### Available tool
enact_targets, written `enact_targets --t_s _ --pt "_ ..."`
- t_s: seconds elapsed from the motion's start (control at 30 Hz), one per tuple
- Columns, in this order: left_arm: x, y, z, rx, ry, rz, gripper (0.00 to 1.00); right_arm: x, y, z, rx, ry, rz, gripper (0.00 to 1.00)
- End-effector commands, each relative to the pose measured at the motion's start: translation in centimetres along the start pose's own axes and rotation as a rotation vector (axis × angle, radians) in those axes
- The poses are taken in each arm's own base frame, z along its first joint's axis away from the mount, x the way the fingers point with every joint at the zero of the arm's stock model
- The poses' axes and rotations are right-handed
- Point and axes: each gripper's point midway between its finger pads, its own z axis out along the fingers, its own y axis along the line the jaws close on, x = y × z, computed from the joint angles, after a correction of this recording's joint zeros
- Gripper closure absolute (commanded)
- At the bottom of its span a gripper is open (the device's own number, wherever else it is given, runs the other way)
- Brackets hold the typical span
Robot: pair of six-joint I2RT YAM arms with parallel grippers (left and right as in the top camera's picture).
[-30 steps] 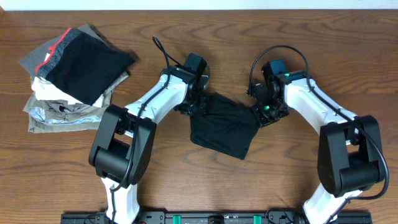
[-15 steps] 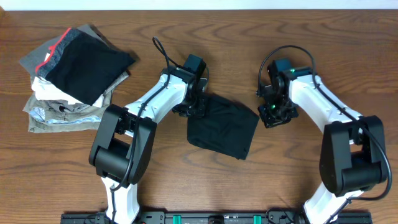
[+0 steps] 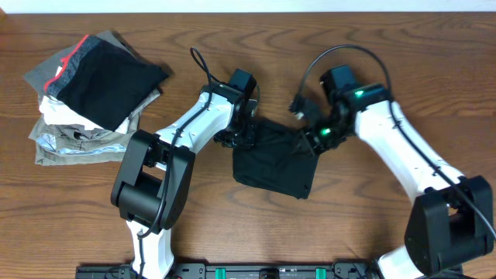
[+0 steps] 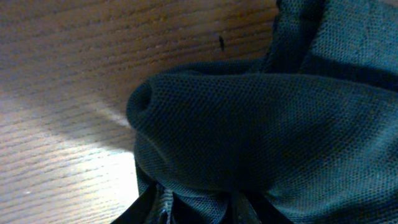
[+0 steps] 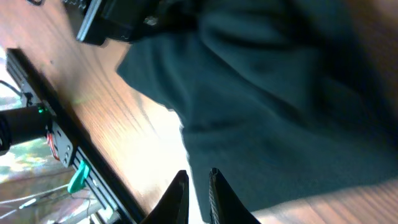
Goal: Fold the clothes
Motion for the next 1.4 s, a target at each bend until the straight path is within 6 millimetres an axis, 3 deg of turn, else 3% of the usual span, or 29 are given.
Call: enact_targets --t_s 0.0,0.23,0.4,0.5,0.8,1.07,1.37 --pt "1.3 1.4 1.5 -0.056 0.066 -0.009 0.68 1.2 1.5 2.4 -0.068 0.027 0.035 0.88" --pt "2.4 1.7 1.4 -0.067 0.112 -0.019 0.68 4.1 0.3 6.2 -0.064 0.055 0.096 0.82" --pt "4.1 1.9 1.1 -0.076 0.180 -0.041 0.68 7.2 -4.5 7.1 0.178 0.115 0.190 0.82" --pt "4.7 2.1 1.0 -0.083 0.206 -0.047 0.68 8.0 -6.6 6.8 0.291 0.127 0.210 0.82" --pt "5.5 2.2 0.8 -0.092 0.238 -0.054 0.68 8.0 -9.4 5.5 0.395 0.106 0.251 0.75" --pt "6.2 2.3 0.5 -0.098 0.267 -0.060 0.72 7.8 -10.5 4.8 0.420 0.098 0.224 0.68" --pt "7.2 0.0 -1.8 -0.060 0.249 -0.018 0.78 3.5 -13.7 0.5 0.688 -0.005 0.168 0.55"
